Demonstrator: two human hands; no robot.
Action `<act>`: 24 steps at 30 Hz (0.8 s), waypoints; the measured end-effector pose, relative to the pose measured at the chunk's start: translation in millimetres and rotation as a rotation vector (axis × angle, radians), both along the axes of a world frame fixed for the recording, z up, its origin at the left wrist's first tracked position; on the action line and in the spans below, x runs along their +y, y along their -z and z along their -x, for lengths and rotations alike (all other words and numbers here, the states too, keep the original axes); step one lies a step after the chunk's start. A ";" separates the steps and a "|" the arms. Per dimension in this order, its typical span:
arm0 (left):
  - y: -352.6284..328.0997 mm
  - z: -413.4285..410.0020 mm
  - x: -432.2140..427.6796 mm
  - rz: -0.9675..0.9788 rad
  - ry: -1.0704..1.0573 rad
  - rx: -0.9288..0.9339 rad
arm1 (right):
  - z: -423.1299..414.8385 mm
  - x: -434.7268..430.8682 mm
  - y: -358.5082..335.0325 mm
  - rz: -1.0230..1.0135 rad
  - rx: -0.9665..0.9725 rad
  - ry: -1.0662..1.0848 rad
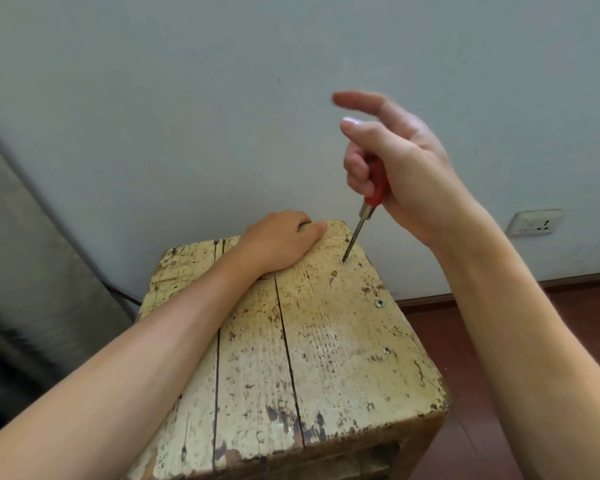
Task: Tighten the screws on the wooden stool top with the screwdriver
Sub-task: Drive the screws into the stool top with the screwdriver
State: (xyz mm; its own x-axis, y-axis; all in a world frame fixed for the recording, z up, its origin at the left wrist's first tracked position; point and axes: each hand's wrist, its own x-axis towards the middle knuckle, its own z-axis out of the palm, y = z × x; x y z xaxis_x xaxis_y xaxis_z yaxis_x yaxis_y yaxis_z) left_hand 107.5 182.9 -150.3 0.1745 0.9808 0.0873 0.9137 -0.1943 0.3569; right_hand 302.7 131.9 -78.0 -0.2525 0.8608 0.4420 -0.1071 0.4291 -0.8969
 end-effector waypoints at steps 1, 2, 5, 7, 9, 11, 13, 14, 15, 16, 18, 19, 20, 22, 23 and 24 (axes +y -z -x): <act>0.0 -0.2 -0.1 0.000 0.002 0.002 | 3.2 5.2 -2.7 0.024 0.014 -0.076; -0.3 0.1 0.0 0.000 0.004 0.001 | 5.9 9.7 -5.1 0.050 0.027 -0.156; 0.0 0.1 -0.1 0.005 0.007 -0.018 | 9.7 18.6 -12.0 0.157 0.061 -0.342; -0.2 -0.2 -0.6 0.001 0.006 -0.020 | 6.0 22.3 -13.9 0.196 0.057 -0.403; -0.5 -0.2 -0.7 -0.004 0.013 -0.011 | 2.6 21.5 -13.8 0.187 -0.001 -0.433; -0.9 0.2 -1.0 -0.004 0.011 -0.008 | 4.6 18.3 -12.4 0.164 -0.049 -0.404; -0.9 0.7 -0.6 -0.005 0.009 -0.006 | 10.1 16.2 -9.3 0.132 -0.040 -0.309; -0.7 0.8 -0.3 -0.007 0.010 -0.004 | 12.2 15.1 -7.3 0.123 -0.014 -0.256; -0.3 1.0 -0.1 -0.009 0.011 -0.002 | 14.1 13.5 -5.4 0.124 0.021 -0.200; 0.0 1.1 -0.1 -0.011 0.012 0.001 | 15.7 11.6 -3.9 0.132 0.065 -0.144; 0.3 1.4 0.1 -0.013 0.012 0.005 | 19.3 7.4 -1.7 0.157 0.161 -0.030; 0.4 1.5 0.2 -0.015 0.010 0.006 | 22.0 4.8 -1.6 0.165 0.207 0.024; 0.5 1.5 0.2 -0.017 0.009 0.008 | 25.5 2.3 -1.8 0.169 0.246 0.079; 0.8 1.1 0.1 -0.021 0.010 0.012 | 33.1 -1.5 -2.3 0.172 0.302 0.203; 1.0 0.8 0.1 -0.021 0.011 0.015 | 36.0 -2.3 -2.3 0.173 0.324 0.270; 1.0 0.5 0.1 -0.021 0.013 0.017 | 38.3 -2.5 -2.1 0.174 0.351 0.336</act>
State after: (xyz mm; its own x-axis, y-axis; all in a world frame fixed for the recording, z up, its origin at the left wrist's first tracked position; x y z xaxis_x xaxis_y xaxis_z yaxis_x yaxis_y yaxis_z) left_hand 107.0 183.0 -151.3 0.1888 0.9765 0.1044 0.9169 -0.2133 0.3374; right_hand 264.4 129.3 -75.9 0.1889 0.9372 0.2932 -0.2963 0.3391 -0.8929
